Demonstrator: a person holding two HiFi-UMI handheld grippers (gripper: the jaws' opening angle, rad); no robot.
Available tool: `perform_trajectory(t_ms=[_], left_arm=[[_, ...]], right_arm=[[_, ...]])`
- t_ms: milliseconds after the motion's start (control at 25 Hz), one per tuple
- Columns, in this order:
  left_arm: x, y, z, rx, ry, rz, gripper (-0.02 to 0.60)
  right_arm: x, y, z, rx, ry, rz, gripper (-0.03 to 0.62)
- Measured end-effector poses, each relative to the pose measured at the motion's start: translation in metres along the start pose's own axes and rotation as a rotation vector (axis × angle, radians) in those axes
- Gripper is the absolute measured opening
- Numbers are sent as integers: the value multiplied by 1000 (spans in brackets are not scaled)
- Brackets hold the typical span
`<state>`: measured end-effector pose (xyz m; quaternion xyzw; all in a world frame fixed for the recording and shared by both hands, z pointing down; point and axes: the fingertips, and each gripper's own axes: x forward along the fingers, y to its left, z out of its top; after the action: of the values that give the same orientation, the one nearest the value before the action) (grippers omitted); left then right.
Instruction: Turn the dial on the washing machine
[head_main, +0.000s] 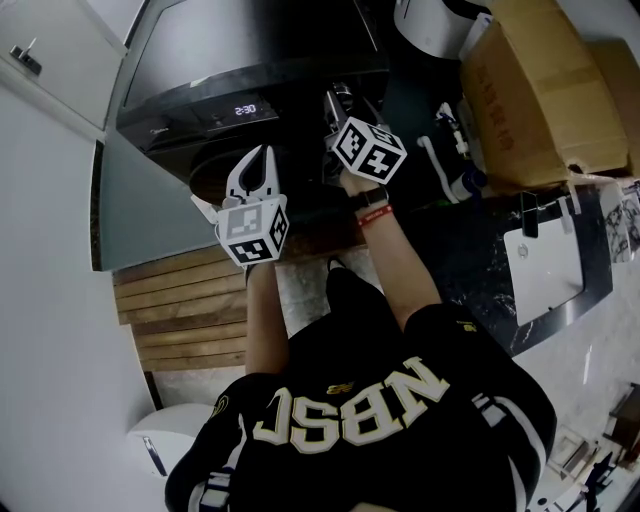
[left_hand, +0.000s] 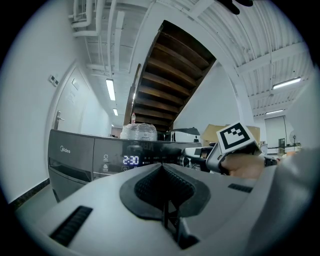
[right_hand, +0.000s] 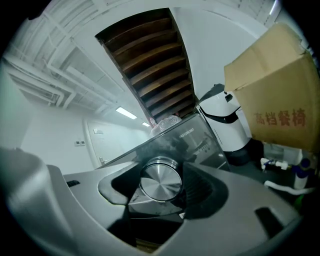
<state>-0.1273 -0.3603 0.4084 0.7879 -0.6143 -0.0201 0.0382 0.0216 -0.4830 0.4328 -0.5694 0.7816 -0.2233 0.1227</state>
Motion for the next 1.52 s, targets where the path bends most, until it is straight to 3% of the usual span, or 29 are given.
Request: perform_trajectory(t_ms=[240,320,480,560,1080,1520], left_arm=[[1,-4,-1,13,7,-8,12],[1,-5,-1,11,5,-11,13],[3,-6,-3,6,7,-17,13],[3,-8,-2,5,6,-22,12],[-19,-3,10,8,-8,-9,13],[-67,0,27,28,-41,-2,13]], right_arm=[[1,-2,0,53,3,12,272],[2,-5,-3,162,3,21,272],[-1,-15,-4,528,-37,11,272],[-1,-16,-4,560,-51,11,272],[-20,-5,4,397,25,103,270],[-109,36,12,-198,6,64,204]])
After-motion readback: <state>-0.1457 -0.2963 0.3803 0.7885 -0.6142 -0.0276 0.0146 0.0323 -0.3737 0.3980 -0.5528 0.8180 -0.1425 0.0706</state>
